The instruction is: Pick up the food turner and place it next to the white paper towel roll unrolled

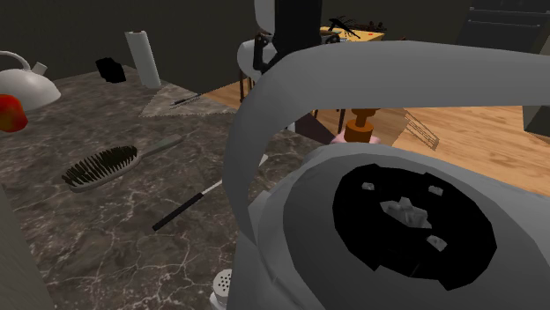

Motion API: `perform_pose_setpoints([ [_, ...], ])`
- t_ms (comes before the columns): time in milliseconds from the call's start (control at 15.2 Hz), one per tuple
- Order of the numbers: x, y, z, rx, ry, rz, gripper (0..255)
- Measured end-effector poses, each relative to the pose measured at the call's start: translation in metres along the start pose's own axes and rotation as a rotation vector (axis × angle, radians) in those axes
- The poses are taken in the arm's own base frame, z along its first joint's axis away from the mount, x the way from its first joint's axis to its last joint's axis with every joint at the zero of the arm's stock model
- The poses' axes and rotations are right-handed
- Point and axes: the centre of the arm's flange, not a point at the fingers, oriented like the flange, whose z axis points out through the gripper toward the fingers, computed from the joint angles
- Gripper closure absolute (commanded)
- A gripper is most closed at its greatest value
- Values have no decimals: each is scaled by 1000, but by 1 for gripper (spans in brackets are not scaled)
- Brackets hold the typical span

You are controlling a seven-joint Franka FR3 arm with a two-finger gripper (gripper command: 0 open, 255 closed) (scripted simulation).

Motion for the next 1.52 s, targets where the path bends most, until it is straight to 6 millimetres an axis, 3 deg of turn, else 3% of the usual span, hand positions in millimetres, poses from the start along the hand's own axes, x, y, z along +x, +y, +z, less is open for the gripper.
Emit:
perform_pose_setpoints([
  [198,23,18,28,-6,9,98,0],
  [1056,71,140,129,-31,52,525,0],
  [1254,71,153,144,-33,57,559,0],
  [1518,73,154,164,-33,57,564,0],
])
